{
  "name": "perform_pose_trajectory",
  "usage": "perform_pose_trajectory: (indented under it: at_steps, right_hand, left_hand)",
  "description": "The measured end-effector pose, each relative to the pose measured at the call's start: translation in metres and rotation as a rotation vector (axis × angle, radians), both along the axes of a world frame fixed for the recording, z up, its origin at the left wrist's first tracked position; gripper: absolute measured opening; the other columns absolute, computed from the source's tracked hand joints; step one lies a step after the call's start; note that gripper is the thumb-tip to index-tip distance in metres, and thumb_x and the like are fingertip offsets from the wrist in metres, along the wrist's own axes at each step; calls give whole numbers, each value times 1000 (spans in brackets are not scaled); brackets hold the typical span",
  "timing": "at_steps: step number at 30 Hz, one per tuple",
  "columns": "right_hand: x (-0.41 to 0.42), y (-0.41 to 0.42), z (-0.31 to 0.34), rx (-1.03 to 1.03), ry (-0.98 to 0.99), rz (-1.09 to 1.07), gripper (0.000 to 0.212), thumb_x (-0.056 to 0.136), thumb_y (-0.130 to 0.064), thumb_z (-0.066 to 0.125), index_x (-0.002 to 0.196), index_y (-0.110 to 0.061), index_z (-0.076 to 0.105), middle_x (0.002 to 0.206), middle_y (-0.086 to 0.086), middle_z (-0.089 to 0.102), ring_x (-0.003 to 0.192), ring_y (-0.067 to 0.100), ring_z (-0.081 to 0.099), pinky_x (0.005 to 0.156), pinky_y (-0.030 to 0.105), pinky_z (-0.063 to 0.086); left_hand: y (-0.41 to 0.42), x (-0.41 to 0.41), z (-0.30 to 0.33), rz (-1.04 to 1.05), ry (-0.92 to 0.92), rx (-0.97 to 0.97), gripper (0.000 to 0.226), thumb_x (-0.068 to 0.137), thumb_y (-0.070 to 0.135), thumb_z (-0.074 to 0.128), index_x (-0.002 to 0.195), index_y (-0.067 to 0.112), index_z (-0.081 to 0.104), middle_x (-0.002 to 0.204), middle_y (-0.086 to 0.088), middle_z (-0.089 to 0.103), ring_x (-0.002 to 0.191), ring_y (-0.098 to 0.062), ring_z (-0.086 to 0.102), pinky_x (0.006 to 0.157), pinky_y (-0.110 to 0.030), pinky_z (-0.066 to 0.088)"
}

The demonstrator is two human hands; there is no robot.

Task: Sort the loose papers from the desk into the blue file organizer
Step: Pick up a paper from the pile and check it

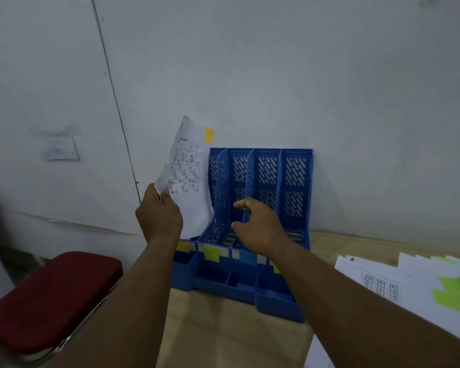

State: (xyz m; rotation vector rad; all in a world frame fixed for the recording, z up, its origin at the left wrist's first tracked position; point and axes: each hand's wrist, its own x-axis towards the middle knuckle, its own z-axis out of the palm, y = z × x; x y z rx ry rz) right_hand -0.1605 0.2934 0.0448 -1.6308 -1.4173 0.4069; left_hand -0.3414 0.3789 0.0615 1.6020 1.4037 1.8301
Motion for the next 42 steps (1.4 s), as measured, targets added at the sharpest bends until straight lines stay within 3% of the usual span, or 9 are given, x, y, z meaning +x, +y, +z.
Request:
perform_pose_trajectory:
  at_steps: [4, 7, 14, 19, 22, 25, 28, 35, 42]
  right_hand:
    - [3, 3, 0, 1, -9, -1, 42, 92, -18, 68, 132, -26, 56, 140, -1, 49, 106, 7, 46, 71, 9, 36]
    - [5, 7, 0, 8, -3, -2, 41, 92, -18, 68, 130, -27, 56, 139, -1, 50, 106, 8, 48, 78, 16, 40]
    - [6, 14, -4, 7, 2, -10, 40, 92, -17, 68, 129, -28, 58, 140, -2, 51, 112, 6, 47, 88, 23, 40]
    - [5, 16, -8, 3, 6, 9, 40, 92, -17, 67, 129, -27, 58, 139, -2, 50, 112, 6, 46, 88, 21, 37]
    - [4, 17, -8, 5, 10, 7, 39, 92, -16, 67, 128, -27, 58, 139, -2, 50, 118, 8, 46, 90, 21, 37]
    - [4, 17, -7, 6, 13, 5, 39, 92, -17, 67, 129, -27, 58, 141, -2, 49, 126, 11, 47, 89, 22, 37]
    - [4, 17, -6, 8, 1, 4, 39, 93, -17, 67, 130, -27, 58, 141, -2, 49, 118, 9, 48, 87, 23, 38]
    - [2, 21, -8, -5, 0, -2, 38, 92, -18, 68, 127, -29, 59, 138, -3, 51, 114, 7, 48, 83, 18, 37]
    - [-1, 21, -13, -25, -7, -13, 39, 90, -18, 69, 127, -29, 58, 138, -2, 51, 114, 7, 46, 86, 22, 38]
  left_hand:
    - [12, 5, -7, -91, -19, -13, 22, 107, 18, 45, 119, 9, 61, 107, 0, 64, 95, -17, 59, 83, -29, 47]
    - [26, 8, -14, -203, -45, -46, 26, 107, 28, 46, 123, 13, 58, 121, -5, 65, 107, -21, 62, 93, -33, 51]
    - [37, 12, -9, -60, -205, 46, 16, 105, 22, 48, 114, 16, 60, 100, 0, 63, 89, -14, 59, 70, -14, 43]
    - [40, 18, -8, -68, -241, 1, 10, 100, 24, 60, 99, 15, 57, 86, 4, 59, 74, -9, 54, 60, -13, 41]
    - [43, 14, -11, -46, -86, -30, 21, 96, 25, 68, 86, 12, 56, 76, 9, 56, 67, -6, 50, 51, -7, 37]
    - [49, 3, -19, -56, 305, -163, 25, 93, 30, 70, 82, 14, 56, 76, 4, 60, 66, -8, 52, 52, -25, 39]
    - [52, -5, -27, -92, 540, -248, 25, 93, 38, 68, 81, 22, 54, 79, 0, 65, 68, -13, 58, 53, -27, 43]
    - [48, -17, -18, -84, 524, -192, 22, 99, 33, 62, 99, 10, 62, 90, -7, 64, 77, -24, 59, 64, -29, 43]
    - [34, -7, -12, -134, 511, -351, 55, 110, 43, 26, 85, 4, 57, 92, -16, 61, 84, -27, 51, 76, -33, 37]
